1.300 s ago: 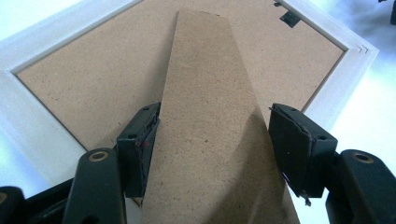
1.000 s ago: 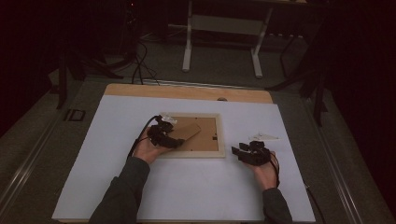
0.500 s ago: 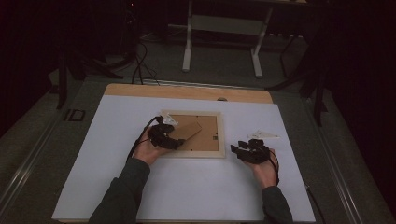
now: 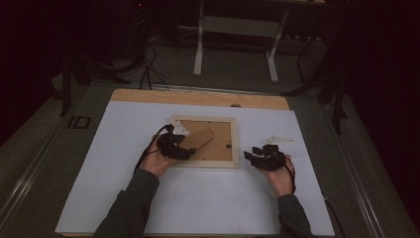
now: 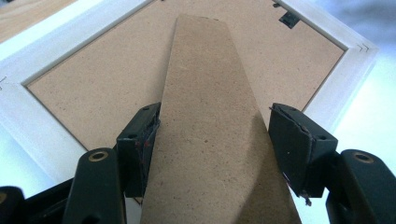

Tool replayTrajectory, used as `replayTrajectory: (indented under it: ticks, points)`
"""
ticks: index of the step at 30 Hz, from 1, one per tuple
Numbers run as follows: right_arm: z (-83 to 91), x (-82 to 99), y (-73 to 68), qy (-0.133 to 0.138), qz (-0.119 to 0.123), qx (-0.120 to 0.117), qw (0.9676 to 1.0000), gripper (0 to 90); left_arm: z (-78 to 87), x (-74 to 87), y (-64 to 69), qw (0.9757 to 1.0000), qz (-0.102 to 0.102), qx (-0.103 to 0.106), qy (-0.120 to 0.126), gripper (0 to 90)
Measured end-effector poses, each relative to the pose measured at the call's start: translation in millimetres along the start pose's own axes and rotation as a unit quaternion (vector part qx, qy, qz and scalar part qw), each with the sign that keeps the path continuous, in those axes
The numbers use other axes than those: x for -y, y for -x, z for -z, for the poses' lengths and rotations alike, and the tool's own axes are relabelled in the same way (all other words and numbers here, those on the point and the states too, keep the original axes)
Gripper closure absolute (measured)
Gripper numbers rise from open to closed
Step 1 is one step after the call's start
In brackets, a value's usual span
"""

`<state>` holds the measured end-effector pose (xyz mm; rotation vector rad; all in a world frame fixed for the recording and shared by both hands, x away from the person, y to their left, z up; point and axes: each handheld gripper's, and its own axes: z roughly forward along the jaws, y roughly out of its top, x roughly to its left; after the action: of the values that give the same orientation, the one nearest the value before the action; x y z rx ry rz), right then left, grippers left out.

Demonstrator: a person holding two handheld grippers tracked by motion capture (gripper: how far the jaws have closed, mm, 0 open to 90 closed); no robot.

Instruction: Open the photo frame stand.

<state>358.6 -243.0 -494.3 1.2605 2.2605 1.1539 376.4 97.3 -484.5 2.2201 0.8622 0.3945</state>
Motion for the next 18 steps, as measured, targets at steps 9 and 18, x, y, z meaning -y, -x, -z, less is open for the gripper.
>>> replayTrajectory:
  ticks: [9, 18]
  points:
    - [-0.4, -10.5, -2.2, -0.003, 0.014, 0.001, 0.9999, 53.8, 3.0, -0.2, 5.0, 0.9999, -0.011, -0.011, 0.007, 38.1]
    - [-1.5, -19.0, -2.0, -0.005, 0.024, 0.005, 0.9997, 53.7, 4.9, 1.4, 9.0, 0.9995, -0.018, -0.021, 0.016, 38.1]
